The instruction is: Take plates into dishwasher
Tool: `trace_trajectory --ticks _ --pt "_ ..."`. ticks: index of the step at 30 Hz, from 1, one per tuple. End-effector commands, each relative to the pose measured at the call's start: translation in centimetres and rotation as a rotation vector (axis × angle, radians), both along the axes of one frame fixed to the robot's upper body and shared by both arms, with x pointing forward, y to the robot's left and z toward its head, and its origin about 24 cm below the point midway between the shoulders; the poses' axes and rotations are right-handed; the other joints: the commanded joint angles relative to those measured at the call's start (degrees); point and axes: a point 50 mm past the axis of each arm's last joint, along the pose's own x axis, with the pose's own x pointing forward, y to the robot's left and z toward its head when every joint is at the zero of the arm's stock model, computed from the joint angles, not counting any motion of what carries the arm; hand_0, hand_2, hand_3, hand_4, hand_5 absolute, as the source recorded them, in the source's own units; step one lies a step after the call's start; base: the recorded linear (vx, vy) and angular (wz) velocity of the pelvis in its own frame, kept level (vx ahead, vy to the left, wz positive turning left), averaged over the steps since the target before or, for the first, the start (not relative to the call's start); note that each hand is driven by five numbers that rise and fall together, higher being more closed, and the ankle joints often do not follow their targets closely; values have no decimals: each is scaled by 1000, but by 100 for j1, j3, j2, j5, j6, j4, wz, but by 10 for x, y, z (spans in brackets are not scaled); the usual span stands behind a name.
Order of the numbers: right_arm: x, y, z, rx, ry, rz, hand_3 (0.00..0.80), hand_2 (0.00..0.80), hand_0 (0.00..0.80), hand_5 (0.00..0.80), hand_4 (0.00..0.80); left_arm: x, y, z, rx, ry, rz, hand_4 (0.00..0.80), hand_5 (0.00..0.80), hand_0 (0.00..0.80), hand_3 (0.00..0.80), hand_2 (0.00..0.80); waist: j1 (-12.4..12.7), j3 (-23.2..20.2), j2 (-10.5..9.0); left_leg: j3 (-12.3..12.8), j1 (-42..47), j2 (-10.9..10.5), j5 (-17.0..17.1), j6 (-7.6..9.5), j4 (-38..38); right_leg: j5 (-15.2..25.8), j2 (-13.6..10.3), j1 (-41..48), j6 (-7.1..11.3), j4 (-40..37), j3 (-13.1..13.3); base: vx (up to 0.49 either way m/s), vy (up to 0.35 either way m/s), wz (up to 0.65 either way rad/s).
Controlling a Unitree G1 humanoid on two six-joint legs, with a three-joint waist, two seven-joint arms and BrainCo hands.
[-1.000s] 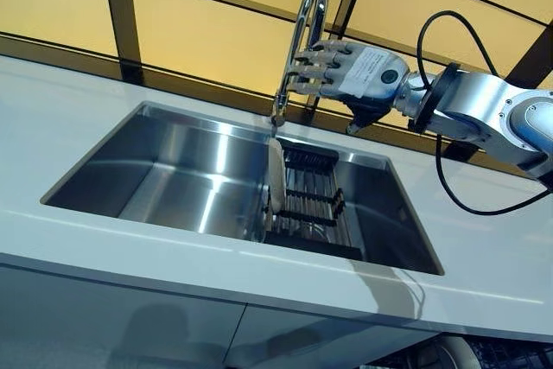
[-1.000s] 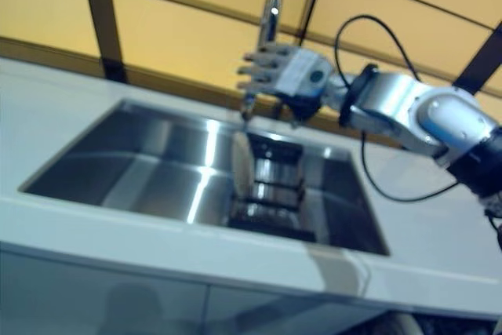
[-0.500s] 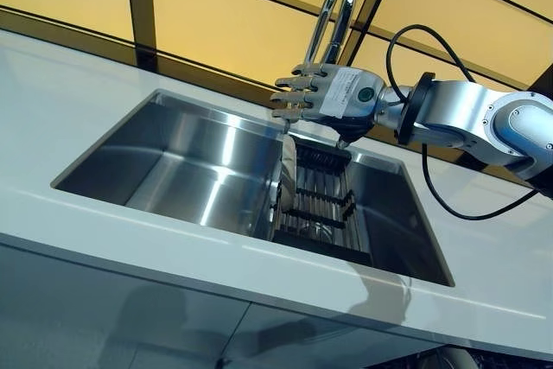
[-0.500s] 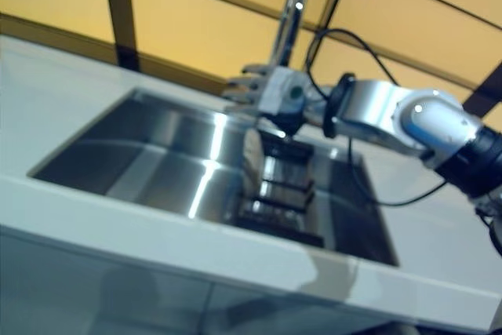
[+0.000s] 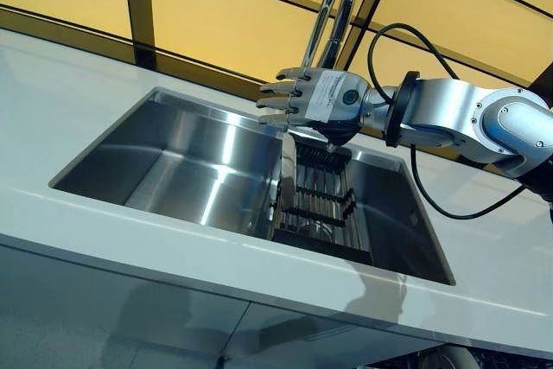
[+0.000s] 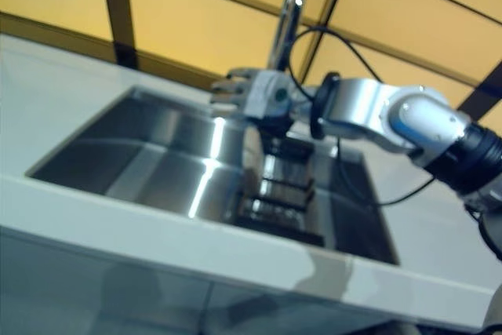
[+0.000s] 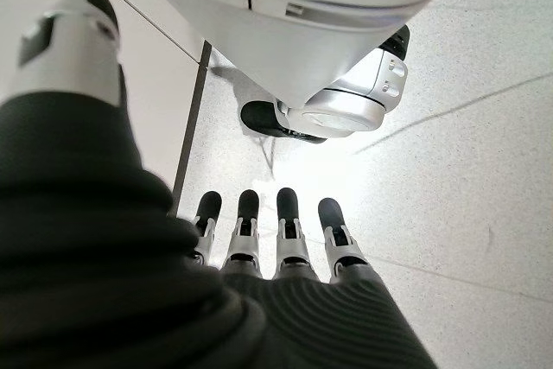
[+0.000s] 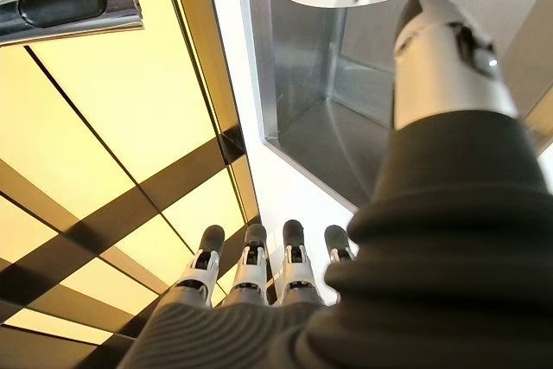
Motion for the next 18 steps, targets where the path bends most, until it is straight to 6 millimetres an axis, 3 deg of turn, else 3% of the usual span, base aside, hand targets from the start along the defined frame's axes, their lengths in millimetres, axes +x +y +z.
trace_trajectory --ticks 1,18 --pt "-1 -2 19 24 -37 -45 0 0 0 0 0 11 -2 1 -7 -41 7 0 0 0 0 0 205 85 27 300 207 113 -394 21 -24 426 -105 -192 462 -13 -161 0 0 0" --pt "3 3 6 -27 -15 -67 0 0 0 0 0 25 2 7 -10 -112 21 0 0 0 0 0 227 445 -1 263 2 140 -322 0 -24 444 -41 -363 423 -13 -128 -25 -11 1"
